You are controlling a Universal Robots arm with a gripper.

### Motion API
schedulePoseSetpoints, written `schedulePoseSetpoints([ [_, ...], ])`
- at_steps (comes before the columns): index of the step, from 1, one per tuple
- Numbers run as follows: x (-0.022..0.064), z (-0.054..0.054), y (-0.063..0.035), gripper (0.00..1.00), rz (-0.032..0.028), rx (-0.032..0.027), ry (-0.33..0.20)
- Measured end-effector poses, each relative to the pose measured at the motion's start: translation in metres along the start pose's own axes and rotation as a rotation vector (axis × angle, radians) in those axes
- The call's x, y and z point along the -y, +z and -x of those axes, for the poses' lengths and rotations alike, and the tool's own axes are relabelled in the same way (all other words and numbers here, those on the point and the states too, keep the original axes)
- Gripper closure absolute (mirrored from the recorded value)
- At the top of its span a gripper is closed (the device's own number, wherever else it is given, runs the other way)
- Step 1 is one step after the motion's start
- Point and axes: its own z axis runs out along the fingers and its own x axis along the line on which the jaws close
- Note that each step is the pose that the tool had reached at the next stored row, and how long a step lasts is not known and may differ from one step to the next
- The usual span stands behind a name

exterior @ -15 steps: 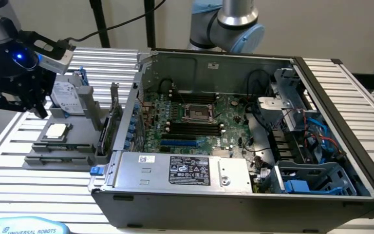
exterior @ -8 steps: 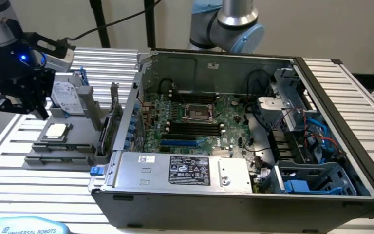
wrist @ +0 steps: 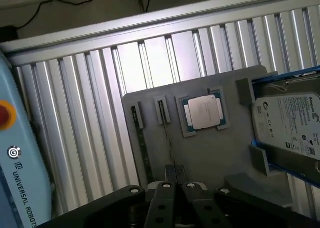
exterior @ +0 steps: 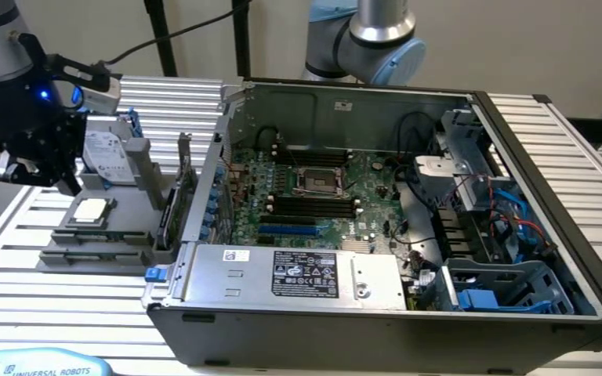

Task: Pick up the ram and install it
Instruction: 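Pick up the ram and move it above insertion slot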

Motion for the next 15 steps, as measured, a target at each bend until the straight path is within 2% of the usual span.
schedulePoseSetpoints([
  [4, 0.0005, -0.002, 0.0031, 0.89, -0.0077, 0.0007, -0.031],
  [11, 0.0024, -0.007, 0.0115, 0.89, -0.0094, -0.0001, -0.068],
  [15, 0.0030, -0.007, 0.0143, 0.89, -0.0139, -0.0005, -0.105],
])
